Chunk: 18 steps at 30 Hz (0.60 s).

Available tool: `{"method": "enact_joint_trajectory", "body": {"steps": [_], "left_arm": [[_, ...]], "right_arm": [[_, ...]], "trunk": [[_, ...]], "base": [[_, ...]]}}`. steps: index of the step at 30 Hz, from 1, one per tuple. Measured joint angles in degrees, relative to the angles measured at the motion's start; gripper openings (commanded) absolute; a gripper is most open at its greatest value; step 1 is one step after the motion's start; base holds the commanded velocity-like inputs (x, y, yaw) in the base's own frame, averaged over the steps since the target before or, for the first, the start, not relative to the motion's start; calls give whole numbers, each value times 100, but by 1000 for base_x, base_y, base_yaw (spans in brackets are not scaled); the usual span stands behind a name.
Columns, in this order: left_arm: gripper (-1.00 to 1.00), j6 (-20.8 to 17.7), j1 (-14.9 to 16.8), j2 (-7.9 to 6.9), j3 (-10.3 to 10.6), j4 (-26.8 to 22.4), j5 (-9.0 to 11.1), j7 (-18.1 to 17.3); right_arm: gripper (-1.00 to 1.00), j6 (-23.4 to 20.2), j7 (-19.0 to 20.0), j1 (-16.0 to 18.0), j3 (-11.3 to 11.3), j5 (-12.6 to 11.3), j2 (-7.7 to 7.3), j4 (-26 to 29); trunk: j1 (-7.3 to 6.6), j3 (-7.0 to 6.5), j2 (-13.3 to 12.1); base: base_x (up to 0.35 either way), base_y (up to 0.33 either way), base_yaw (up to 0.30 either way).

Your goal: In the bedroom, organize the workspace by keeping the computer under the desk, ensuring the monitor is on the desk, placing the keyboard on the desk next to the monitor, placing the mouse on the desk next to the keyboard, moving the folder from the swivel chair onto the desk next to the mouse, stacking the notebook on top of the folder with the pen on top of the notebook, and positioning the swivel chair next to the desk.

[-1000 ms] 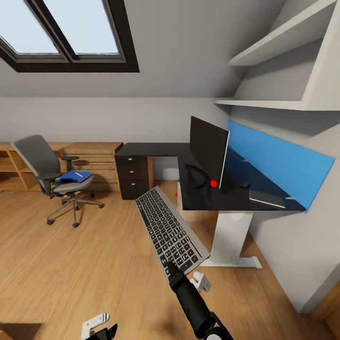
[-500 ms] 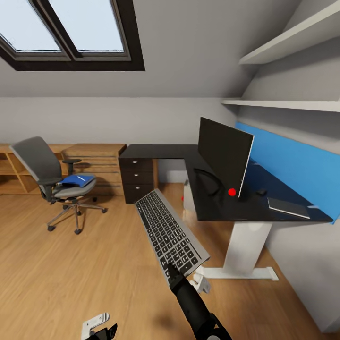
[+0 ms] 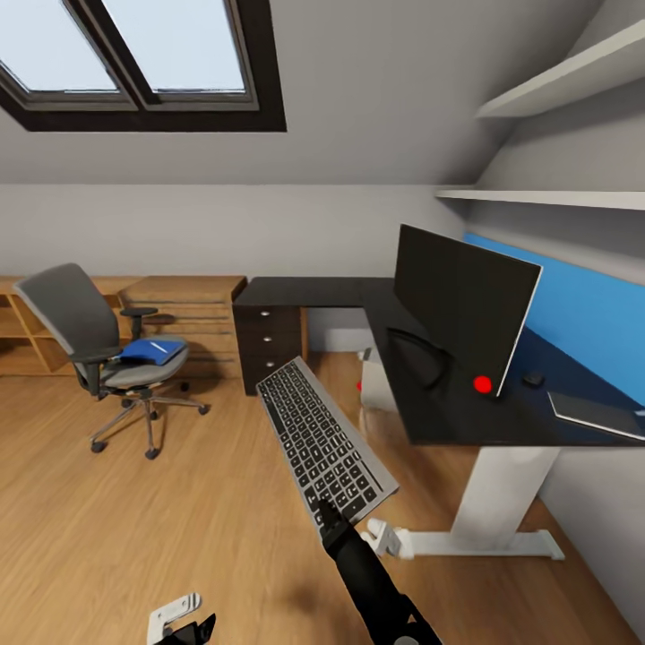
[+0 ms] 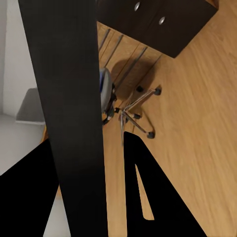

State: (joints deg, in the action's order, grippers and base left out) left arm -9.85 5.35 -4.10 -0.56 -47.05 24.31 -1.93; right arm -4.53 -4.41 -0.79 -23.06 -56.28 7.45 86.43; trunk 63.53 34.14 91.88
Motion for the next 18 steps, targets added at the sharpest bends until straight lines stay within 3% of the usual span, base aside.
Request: {"method": "enact_joint_trajectory", "body": {"steps": [18], "left_arm": [[100,0,0,-12,0,0,0,0]], "right_arm": [[-100,0,7,0,11,8,0,4]], "trunk": [[0,0,0]], "base": [[316,82,0]]}}
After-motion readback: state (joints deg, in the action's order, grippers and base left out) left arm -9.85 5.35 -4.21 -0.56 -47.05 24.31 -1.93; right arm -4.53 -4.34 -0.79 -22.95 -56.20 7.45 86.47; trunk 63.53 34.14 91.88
